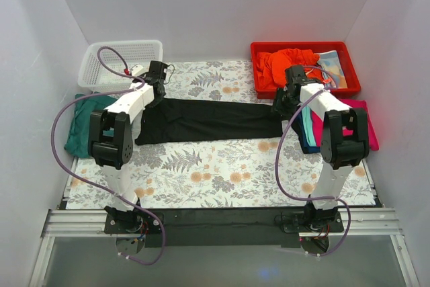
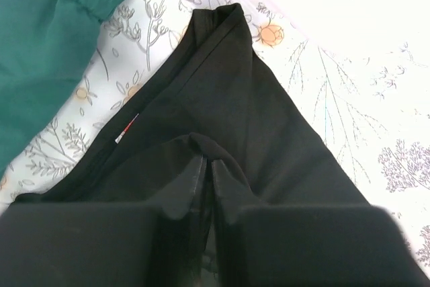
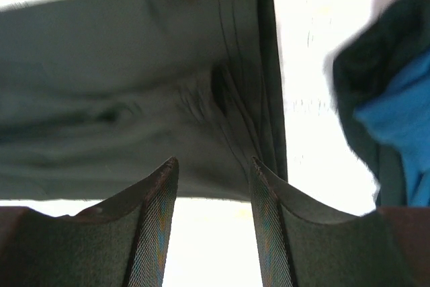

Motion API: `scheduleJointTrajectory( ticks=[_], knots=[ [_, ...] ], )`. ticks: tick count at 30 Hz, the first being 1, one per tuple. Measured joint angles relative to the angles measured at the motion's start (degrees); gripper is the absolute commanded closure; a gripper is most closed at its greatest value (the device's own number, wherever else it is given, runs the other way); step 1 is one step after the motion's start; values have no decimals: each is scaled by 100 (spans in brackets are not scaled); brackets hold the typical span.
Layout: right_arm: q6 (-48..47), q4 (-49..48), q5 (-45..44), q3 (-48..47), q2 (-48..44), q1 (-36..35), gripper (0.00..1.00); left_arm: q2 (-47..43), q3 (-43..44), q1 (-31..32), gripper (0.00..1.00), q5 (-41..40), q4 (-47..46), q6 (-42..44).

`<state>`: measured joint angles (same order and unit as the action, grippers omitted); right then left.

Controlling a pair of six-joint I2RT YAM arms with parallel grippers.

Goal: Fold and stack the t-shirts
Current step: Fold the other side of the tshirt into a rectangle

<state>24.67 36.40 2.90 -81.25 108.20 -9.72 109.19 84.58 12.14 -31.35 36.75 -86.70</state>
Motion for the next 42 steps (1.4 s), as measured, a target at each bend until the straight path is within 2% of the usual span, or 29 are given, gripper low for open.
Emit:
scheduleJointTrajectory(
  ticks=[3, 6, 7, 14, 23, 27, 33, 42],
  knots=[
    [-96, -24, 90, 417, -254, -9, 49, 175, 175, -42, 51, 11, -35, 35],
    [-179, -33, 170, 780, -479, -22, 50, 273, 262, -46, 39, 44, -131, 57],
    [-210, -37, 188, 879, -540, -28, 50, 278, 264, -48, 38, 57, -153, 66],
    [-304, -52, 223, 1073, -767, -125, 50, 37, 4, -59, 37, 232, -264, 15],
    [-385, -181, 481, 1071, -577, -343, 54, -1458, -1847, -57, 37, 798, -291, -487],
    [-382, -291, 535, 1071, -264, -348, 59, -1375, -2146, -57, 37, 920, -308, -636],
    [-330, -409, 520, 1102, -87, -341, 61, -826, -2192, -63, 37, 940, -157, -787],
    [-155, -507, 262, 1947, -750, -345, 61, -780, -2096, -275, 37, 964, 151, -1036]
  ],
)
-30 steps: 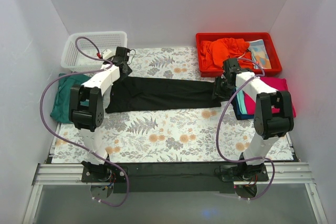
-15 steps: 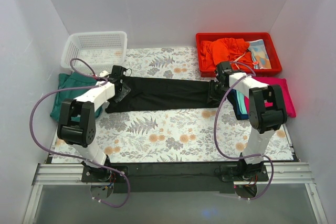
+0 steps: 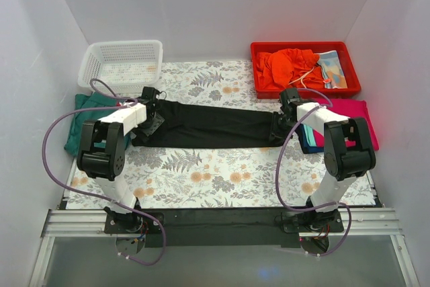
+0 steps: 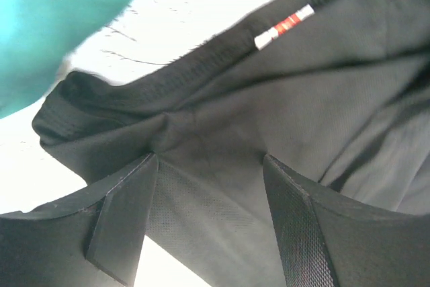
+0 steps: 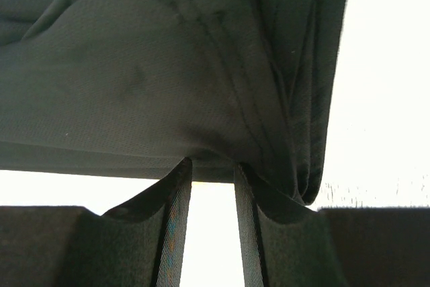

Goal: Fold and stack the t-shirts
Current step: Fold the other side of the tshirt into a rectangle

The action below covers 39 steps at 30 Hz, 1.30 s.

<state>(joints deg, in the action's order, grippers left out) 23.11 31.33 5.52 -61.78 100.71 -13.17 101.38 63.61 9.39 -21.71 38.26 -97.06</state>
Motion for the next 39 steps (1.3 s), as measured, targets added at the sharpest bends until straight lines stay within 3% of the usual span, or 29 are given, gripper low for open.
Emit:
scheduleJointTrajectory(
  ticks=[8, 13, 18, 25, 39],
  knots=[
    [136, 372, -111, 527, -476, 2, 63, -326, -334, -236, 37, 94, 203, -192],
    [201, 872, -448, 960, -892, 4, 63, -903, -822, -411, 38, 70, 721, -249],
    [225, 1213, -529, 1078, -1298, 7, 64, -1534, -752, -476, 38, 87, 942, -92],
    [221, 1327, -516, 704, -1550, 2, 64, -1987, -365, -476, 38, 625, 544, 413],
    [227, 1364, -516, 608, -1784, 2, 65, -1687, -756, -463, 37, 1788, -216, 813]
  ],
)
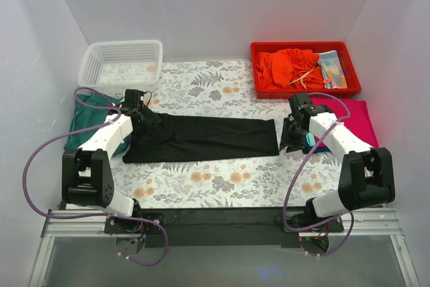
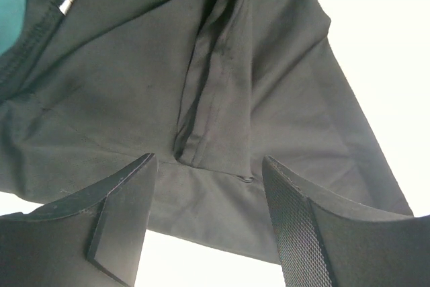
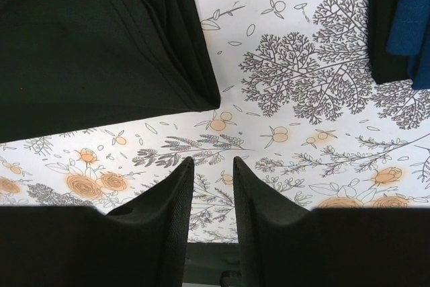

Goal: Fold and stack the t-shirts
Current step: Fold the other side of the tshirt into a rectangle

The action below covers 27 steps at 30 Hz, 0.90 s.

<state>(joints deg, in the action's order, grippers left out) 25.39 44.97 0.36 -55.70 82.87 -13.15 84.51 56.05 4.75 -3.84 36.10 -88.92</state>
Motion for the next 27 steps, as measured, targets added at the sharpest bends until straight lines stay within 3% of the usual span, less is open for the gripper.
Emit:
scheduleJointTrajectory(
  ticks=[16, 27],
  knots=[
    [26, 11, -66, 9, -46, 0, 65, 811, -256, 166, 37, 450, -664, 15],
    [33, 15, -153, 9, -70, 0, 65, 1534, 610, 546, 37, 439, -1093, 24]
  ],
)
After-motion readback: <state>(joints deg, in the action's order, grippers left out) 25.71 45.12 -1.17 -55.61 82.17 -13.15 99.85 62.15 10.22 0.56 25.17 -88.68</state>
